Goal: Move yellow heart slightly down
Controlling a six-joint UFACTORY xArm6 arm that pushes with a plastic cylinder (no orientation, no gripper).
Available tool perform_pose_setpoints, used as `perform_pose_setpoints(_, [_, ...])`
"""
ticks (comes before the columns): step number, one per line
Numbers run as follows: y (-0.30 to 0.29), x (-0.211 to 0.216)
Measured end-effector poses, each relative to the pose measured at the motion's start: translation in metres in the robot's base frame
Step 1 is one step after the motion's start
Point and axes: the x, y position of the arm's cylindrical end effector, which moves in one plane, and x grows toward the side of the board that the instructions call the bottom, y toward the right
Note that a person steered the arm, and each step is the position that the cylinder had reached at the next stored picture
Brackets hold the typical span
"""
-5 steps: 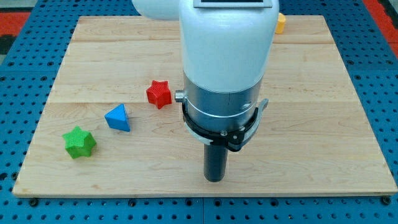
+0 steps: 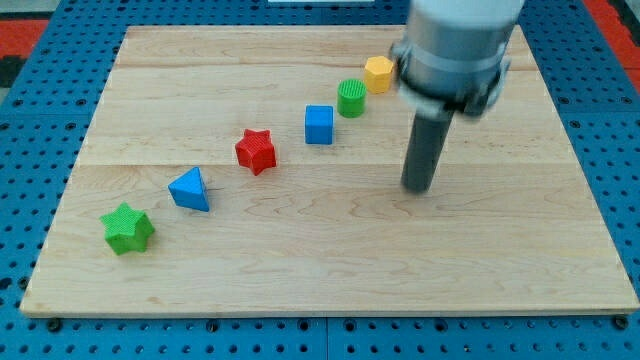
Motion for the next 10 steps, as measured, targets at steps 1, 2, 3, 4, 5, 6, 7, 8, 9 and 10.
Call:
perform_pose_setpoints(1, [0.097, -0.077])
perform_pose_setpoints(2, [0.135, -0.145])
perform_pose_setpoints(3, [0.151, -0.208])
perform_pose_setpoints(4, [0.155, -0.241])
perform_pose_setpoints(5, [0.046, -0.241])
perform_pose_setpoints(6, [0.007, -0.22])
perform_pose_setpoints(7, [0.032, -0.197])
perform_pose_setpoints(8, [0.003, -0.161])
perform_pose_setpoints(9, [0.015, -0.143])
perform_pose_setpoints(10, [0.06, -0.116])
